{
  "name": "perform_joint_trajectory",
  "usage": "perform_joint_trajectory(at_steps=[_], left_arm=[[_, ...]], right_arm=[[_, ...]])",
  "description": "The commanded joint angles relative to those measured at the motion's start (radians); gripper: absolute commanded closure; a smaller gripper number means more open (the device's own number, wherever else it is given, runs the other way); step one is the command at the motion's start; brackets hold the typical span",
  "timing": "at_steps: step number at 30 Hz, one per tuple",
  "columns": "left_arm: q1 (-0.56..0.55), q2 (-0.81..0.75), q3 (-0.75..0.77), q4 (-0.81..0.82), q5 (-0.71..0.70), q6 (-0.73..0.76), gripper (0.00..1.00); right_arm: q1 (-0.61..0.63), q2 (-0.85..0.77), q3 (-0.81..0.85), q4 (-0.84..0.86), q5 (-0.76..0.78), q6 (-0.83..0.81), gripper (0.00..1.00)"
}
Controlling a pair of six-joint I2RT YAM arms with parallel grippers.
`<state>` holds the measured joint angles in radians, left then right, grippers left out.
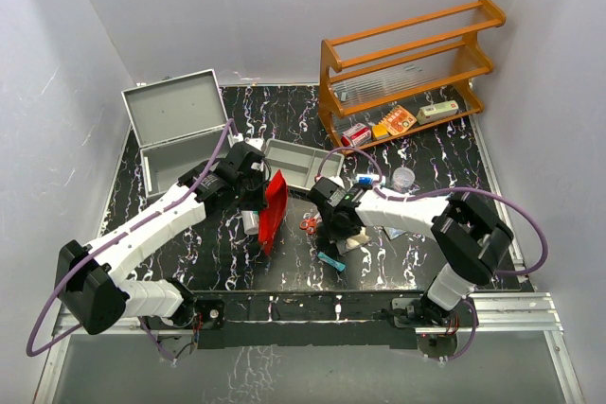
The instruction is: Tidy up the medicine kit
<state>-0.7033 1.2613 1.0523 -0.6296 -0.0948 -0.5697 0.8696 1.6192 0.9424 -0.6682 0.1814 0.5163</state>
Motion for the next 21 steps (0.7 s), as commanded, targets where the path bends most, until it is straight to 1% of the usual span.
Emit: perform_joint_trajectory(at_steps=[1, 4, 6, 7, 12, 16, 21], left_arm=[[0.007, -0.017, -0.006, 0.01, 0.014, 0.0, 1.0], [0.007, -0.01, -0.004, 0.014, 0.02, 0.003, 1.0], [0.009, -0.007, -0.005, 0.016, 0.021, 0.006, 1.0], [0.008, -0.004, -0.005, 0.017, 0.023, 0.006, 1.0], [0.008, 0.001, -0.005, 0.031, 0.032, 0.007, 1.0], [0.01, 0.006, -0.002, 0.052, 0.049, 0.003, 1.0], [0.01, 0.016, 0.007, 0.076, 0.071, 0.002, 1.0]], right_arm=[[0.005, 0.016, 0.009, 0.05, 0.017, 0.013, 0.77], [0.004, 0.01, -0.001, 0.061, 0.014, 0.03, 0.91], [0.005, -0.002, -0.003, 0.067, 0.014, 0.037, 0.98], [0.004, -0.008, 0.0, 0.069, 0.019, 0.043, 1.0], [0.004, -0.09, 0.008, 0.077, 0.052, 0.09, 1.0], [0.005, -0.225, 0.007, 0.106, 0.076, 0.144, 1.0], [0.005, -0.395, -0.007, 0.21, 0.031, 0.201, 1.0]])
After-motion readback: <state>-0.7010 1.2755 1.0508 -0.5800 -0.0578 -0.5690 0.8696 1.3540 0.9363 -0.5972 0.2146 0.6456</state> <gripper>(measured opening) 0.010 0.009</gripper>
